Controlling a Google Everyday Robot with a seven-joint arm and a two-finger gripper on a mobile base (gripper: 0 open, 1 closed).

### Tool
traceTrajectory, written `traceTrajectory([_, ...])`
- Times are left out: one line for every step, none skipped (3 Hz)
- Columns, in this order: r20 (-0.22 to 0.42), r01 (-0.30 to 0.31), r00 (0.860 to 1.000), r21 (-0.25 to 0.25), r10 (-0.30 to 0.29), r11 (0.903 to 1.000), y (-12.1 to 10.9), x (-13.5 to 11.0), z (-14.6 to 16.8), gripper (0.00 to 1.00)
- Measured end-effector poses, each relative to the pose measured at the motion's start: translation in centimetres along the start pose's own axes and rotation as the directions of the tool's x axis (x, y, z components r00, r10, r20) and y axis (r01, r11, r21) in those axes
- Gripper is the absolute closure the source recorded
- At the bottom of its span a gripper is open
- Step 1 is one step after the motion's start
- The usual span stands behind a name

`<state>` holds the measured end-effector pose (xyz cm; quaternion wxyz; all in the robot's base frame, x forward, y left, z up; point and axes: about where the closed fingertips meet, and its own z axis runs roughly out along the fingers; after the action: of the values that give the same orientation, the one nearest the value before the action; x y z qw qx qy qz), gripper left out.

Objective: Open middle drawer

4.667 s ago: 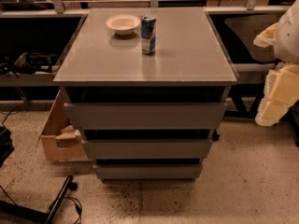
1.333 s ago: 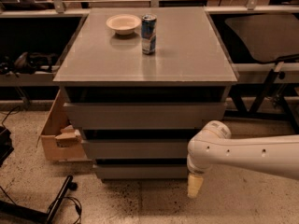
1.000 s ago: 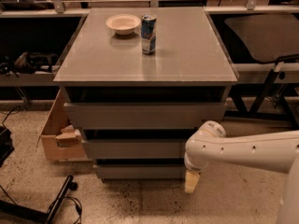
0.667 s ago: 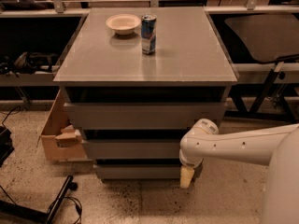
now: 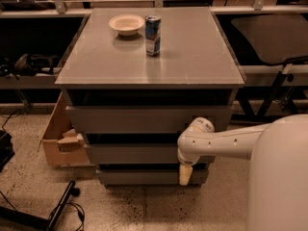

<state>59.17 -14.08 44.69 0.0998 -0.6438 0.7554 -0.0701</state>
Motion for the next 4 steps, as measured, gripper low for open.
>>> traceTrajectory([-0.004,0.009,1.0,-0.019,-0.009,0.9998,-1.0,-0.8,1.8,0.18])
traceTrajectory([-0.01,-0.008,1.0,-0.043,0.008,0.999,-1.5,-0.4,3.1,0.43])
traceTrajectory([-0.021,-0.045,0.999,-0.052,0.044,0.9976,-1.3,0.8,2.4,0.72])
traceTrajectory([-0.021,-0.045,0.999,-0.052,0.044,0.9976,-1.5,0.7,1.5,0.97])
